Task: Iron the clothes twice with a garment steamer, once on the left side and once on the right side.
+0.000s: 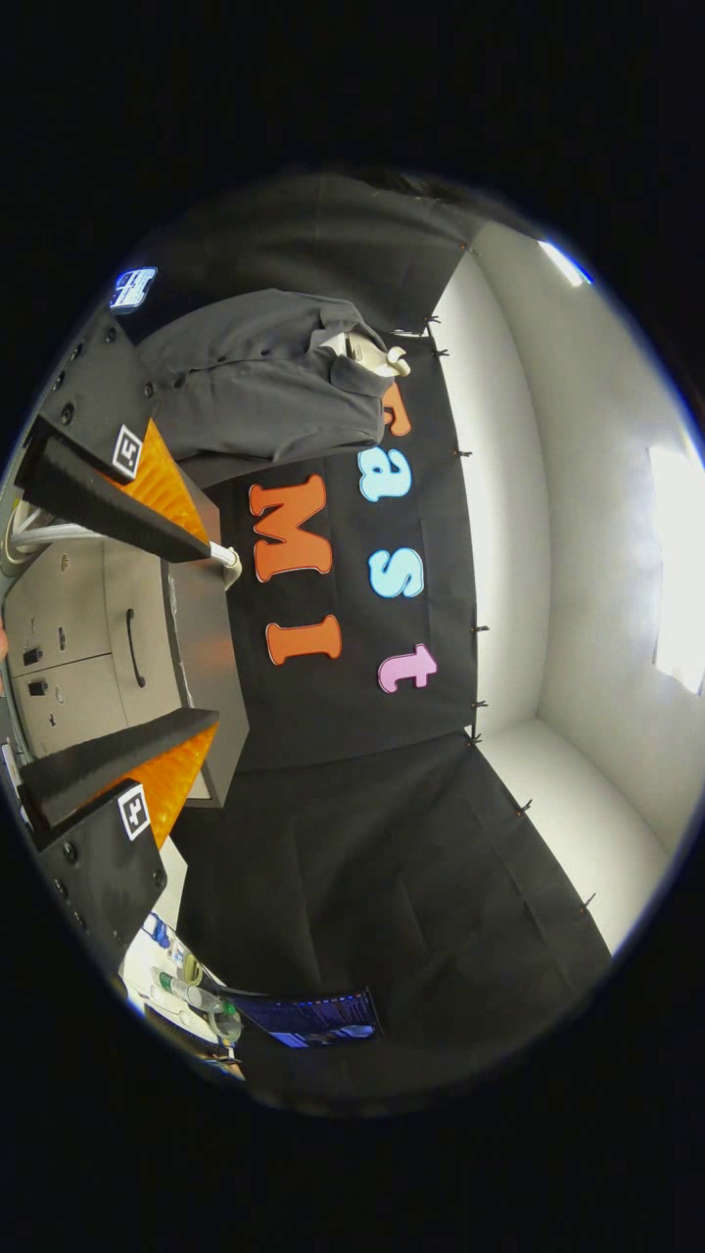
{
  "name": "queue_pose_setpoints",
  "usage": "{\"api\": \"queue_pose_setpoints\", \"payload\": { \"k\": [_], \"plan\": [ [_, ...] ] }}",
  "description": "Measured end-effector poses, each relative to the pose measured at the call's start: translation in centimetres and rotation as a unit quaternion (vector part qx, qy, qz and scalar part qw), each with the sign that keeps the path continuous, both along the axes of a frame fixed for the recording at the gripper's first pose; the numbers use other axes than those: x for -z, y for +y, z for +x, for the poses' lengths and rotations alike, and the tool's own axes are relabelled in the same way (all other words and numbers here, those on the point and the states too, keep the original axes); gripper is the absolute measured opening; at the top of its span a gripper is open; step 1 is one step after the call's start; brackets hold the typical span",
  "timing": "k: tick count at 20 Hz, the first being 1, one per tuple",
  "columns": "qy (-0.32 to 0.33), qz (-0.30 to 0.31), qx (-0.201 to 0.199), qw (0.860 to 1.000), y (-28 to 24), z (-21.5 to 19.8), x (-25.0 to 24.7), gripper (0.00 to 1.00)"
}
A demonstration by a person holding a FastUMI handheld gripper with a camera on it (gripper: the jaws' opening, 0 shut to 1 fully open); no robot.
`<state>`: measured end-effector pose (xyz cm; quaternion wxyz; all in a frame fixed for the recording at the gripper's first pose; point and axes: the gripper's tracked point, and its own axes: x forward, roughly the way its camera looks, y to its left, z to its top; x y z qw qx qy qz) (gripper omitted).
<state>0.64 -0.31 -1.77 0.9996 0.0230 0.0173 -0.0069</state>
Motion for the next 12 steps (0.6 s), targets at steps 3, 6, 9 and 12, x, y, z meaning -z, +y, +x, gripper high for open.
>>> {"api": "queue_pose_setpoints", "payload": {
  "k": [3,6,9,12],
  "plan": [
    [-0.014,0.008,-0.019,1.000,1.3,-0.5,-0.7,0.98],
    [-0.018,0.001,-0.024,1.000,1.4,-0.4,-0.8,0.98],
    [-0.013,-0.001,-0.025,1.000,2.0,0.0,-0.8,0.98],
    [-0.023,0.002,-0.040,0.999,3.1,0.7,-2.1,0.98]
  ]
}}
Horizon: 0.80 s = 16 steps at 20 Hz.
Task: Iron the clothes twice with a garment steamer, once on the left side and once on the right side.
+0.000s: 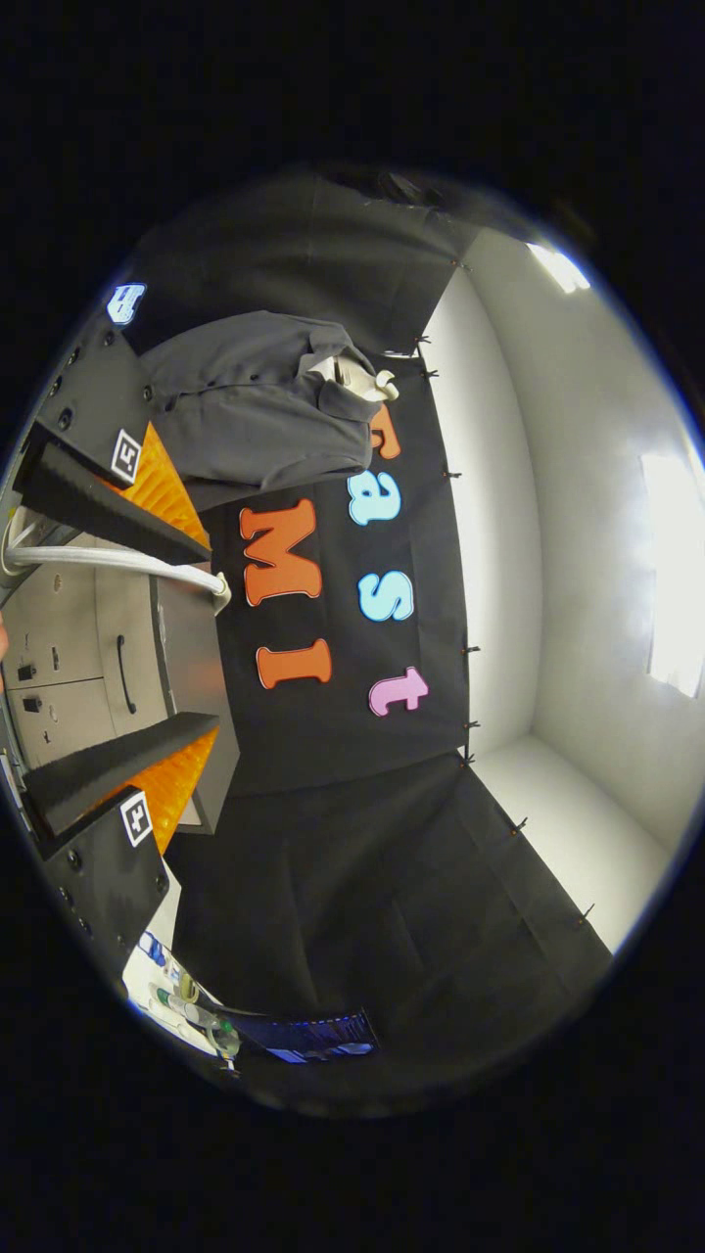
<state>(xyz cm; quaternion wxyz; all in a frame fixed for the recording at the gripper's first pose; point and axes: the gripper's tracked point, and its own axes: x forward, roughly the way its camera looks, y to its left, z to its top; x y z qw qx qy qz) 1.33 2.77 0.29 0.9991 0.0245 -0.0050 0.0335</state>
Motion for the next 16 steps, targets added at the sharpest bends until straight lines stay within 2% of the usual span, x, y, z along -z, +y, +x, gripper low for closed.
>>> {"api": "queue_pose_setpoints", "payload": {
  "k": [3,7,9,16],
  "plan": [
    [-0.010,-0.004,-0.004,1.000,0.6,1.0,-1.1,0.98],
    [-0.016,0.014,-0.035,0.999,3.4,3.3,-3.3,0.98],
    [-0.032,0.012,-0.051,0.998,4.7,5.2,-4.9,0.98],
    [-0.020,-0.026,-0.058,0.998,8.3,13.7,-6.0,0.98]
  ]
}}
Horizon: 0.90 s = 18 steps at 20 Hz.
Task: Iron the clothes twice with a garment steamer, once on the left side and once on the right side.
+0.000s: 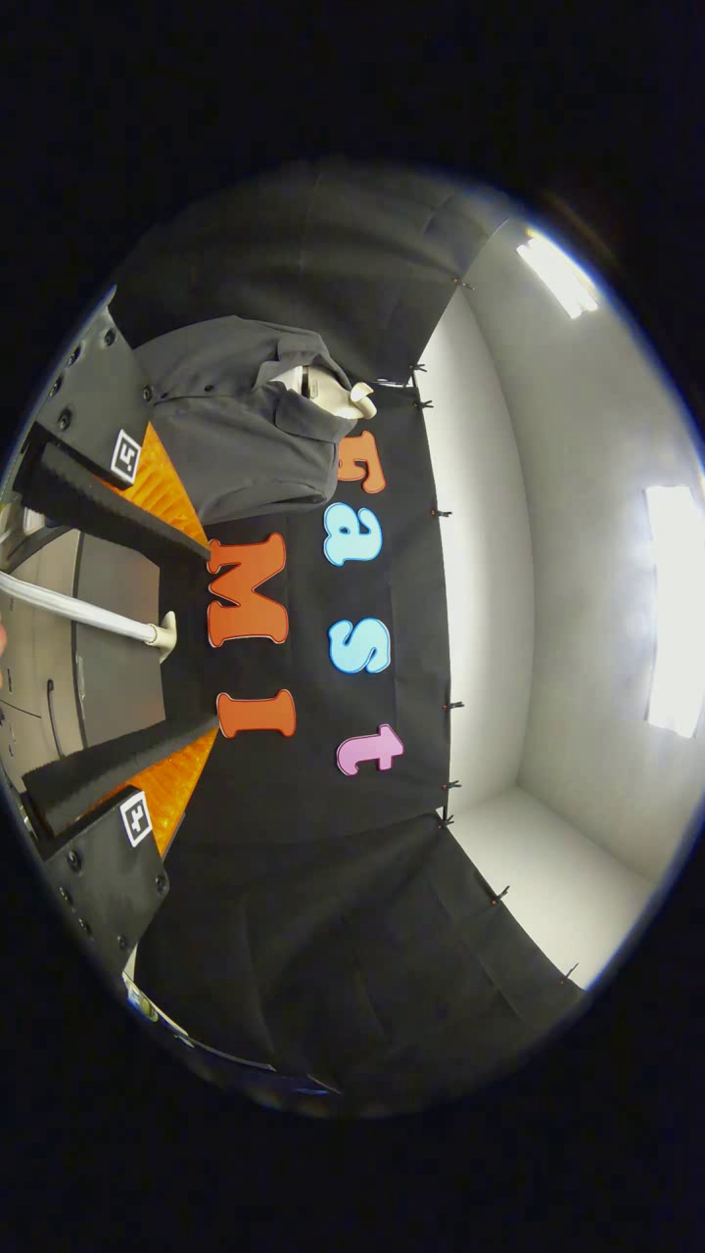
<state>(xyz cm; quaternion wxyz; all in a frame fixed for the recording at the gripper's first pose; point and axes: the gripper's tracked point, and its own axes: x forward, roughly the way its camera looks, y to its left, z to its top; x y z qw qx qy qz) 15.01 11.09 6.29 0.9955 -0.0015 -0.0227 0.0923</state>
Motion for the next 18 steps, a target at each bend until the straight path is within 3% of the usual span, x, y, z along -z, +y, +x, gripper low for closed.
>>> {"api": "queue_pose_setpoints", "payload": {
  "k": [5,9,15,18],
  "plan": [
    [0.045,-0.028,-0.027,0.998,3.6,8.3,3.3,0.98],
    [0.109,-0.077,-0.050,0.990,5.6,18.6,8.2,0.98],
    [0.266,-0.135,-0.040,0.954,4.6,33.4,20.1,0.98],
    [0.339,-0.131,-0.047,0.930,4.7,35.1,26.4,0.98]
  ]
}}
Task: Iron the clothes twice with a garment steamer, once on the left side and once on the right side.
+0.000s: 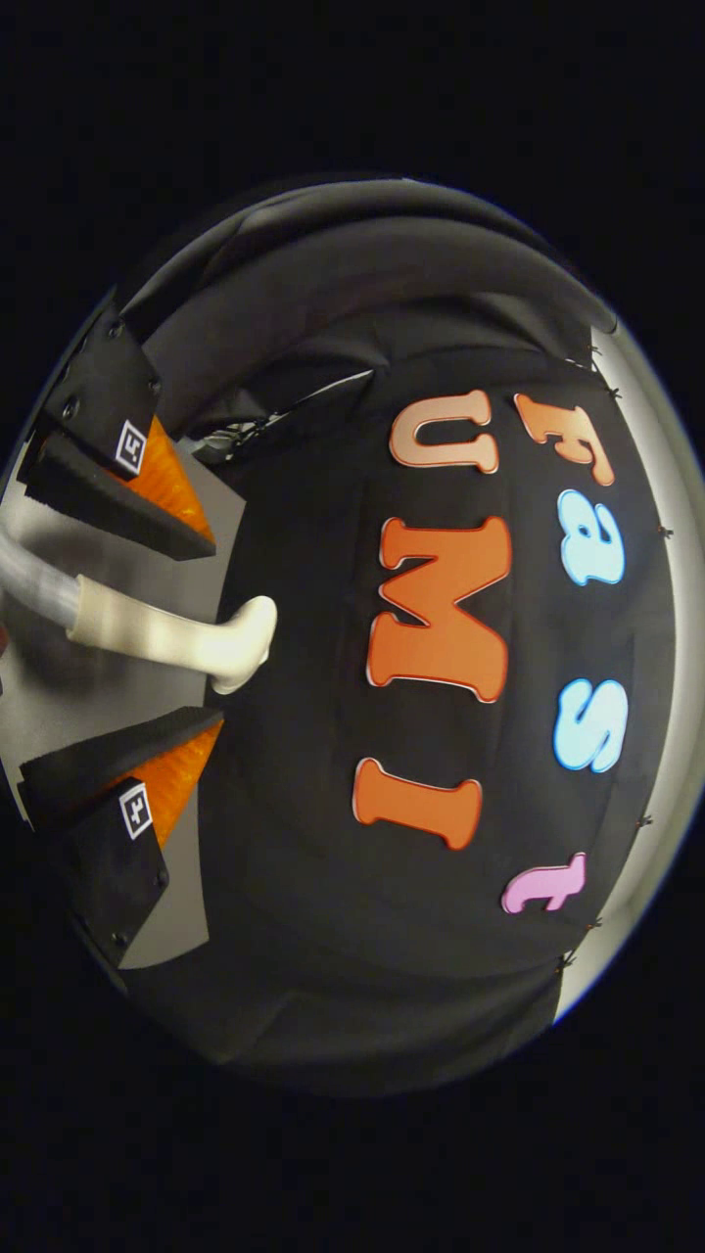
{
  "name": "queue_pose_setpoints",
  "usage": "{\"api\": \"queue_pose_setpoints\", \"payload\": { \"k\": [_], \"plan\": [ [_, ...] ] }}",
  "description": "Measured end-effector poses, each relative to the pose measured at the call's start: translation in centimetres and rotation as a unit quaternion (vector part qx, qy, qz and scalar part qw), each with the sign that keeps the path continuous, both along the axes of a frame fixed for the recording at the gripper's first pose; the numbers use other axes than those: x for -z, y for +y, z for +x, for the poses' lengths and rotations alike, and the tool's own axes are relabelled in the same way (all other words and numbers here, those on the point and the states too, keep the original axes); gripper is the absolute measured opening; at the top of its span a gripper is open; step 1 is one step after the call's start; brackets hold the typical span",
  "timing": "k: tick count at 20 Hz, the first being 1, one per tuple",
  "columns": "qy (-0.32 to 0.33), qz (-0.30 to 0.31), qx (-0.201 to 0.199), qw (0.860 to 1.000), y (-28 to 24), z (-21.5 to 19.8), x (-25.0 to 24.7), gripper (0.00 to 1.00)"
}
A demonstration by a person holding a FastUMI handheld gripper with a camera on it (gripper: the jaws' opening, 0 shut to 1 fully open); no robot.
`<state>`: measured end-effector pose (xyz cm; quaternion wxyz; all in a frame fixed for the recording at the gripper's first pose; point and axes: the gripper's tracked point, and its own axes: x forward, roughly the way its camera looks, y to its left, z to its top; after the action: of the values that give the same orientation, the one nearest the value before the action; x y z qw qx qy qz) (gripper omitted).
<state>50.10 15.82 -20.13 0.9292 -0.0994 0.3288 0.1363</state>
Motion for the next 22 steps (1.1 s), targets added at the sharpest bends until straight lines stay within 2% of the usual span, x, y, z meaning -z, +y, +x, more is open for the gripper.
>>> {"api": "queue_pose_setpoints", "payload": {
  "k": [5,9,10,11,16,18,20,22],
  "plan": [
    [0.082,0.028,0.000,0.996,1.0,0.5,4.8,0.98],
    [0.127,0.028,0.005,0.991,0.4,0.1,7.5,0.86],
    [0.107,0.029,0.003,0.994,0.4,0.4,7.2,0.83],
    [0.112,0.019,-0.002,0.994,0.2,-0.2,7.2,0.76],
    [0.079,0.031,-0.008,0.996,0.0,-1.3,7.1,0.70],
    [0.077,0.042,0.014,0.996,-0.7,-1.4,6.8,0.68],
    [0.067,0.032,0.021,0.997,-1.0,-1.7,6.8,0.57],
    [0.041,0.021,0.015,0.999,-0.8,-2.6,5.8,0.54]
  ]
}}
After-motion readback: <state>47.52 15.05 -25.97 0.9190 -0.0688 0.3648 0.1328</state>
